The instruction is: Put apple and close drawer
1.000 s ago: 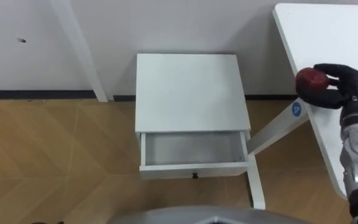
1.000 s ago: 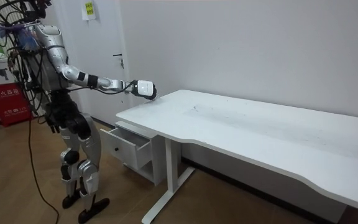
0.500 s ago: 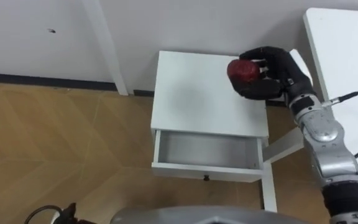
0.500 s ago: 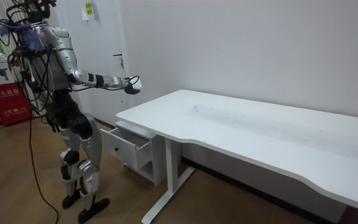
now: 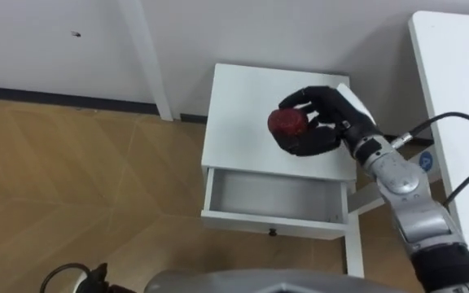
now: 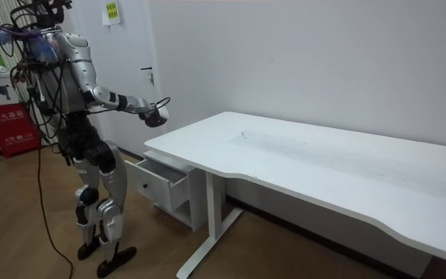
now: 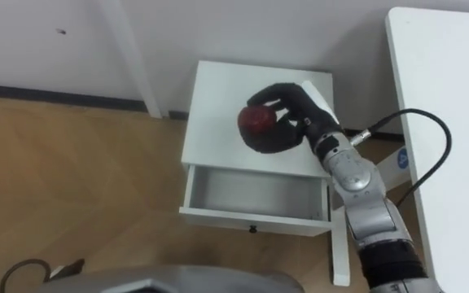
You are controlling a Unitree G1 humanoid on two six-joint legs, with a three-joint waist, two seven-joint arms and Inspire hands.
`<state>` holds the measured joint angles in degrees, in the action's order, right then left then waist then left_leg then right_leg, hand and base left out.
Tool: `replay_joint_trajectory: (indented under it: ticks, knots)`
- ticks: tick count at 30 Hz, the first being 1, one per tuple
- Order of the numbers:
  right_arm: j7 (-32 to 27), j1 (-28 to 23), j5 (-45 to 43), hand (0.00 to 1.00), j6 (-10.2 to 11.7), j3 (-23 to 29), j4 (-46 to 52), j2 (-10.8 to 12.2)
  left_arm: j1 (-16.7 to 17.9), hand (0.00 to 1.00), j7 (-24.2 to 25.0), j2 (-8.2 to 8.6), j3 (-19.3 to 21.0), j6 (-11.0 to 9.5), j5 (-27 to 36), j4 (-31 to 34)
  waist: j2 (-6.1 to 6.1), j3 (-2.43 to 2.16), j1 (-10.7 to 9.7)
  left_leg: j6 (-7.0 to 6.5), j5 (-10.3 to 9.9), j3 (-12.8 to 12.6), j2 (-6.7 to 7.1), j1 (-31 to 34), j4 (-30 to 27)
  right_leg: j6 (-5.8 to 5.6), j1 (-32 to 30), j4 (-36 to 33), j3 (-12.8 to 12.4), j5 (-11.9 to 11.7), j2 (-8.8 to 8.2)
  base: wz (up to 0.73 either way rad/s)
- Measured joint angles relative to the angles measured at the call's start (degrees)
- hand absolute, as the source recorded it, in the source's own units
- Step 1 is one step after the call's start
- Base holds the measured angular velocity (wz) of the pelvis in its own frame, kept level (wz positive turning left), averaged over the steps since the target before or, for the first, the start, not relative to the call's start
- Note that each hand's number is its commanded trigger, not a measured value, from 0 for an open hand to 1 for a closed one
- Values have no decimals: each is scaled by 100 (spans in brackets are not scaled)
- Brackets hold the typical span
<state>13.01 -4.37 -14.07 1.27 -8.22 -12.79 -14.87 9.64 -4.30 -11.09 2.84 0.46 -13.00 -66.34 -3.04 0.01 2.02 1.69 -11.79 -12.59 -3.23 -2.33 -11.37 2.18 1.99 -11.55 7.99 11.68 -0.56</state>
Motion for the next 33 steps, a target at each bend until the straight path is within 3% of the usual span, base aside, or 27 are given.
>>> replay_joint_trajectory:
  ticks: [10, 11, 12, 14, 19, 33]
  knots:
    - [101, -201, -453, 100, -42, -104, -13, -12, -14, 0, -55, -47, -179, -16, 0, 0, -61, -2, -14, 0, 0, 3, -3, -28, -6, -1, 37, -4, 1, -1, 1, 0]
    - [100, -199, -452, 91, -40, -124, -40, -12, -13, 0, -55, -51, -196, -16, 1, -1, -64, -1, -17, 0, 0, 5, -3, -34, -9, -2, 49, -3, 2, -2, 1, 0]
    - [100, -199, -455, 67, -40, -175, -141, -11, -12, 0, -56, -52, -202, -16, 1, -3, -62, 7, -19, 0, 0, 8, -3, -44, -18, -3, 94, -1, 4, -2, 0, 0]
    - [187, -202, -479, 0, -68, -197, -317, -2, -12, 0, -56, -52, -226, -18, 5, -3, -80, 22, -5, -1, 0, 12, -4, -41, -29, -7, 99, -4, 8, -5, -1, 0]
    - [278, -202, -503, 0, -68, -199, -451, 1, -1, 0, -56, -53, -295, -18, 4, -4, -56, 40, -6, -2, -1, 11, -4, -35, -42, -10, 97, -10, 8, -12, -2, 0]
    - [312, -208, -622, 0, -61, -180, -732, 140, -18, 0, -55, -43, -313, -27, 0, -4, -22, 36, -15, -3, -2, 18, -2, -29, -46, -11, 99, -2, 12, -12, -3, 0]
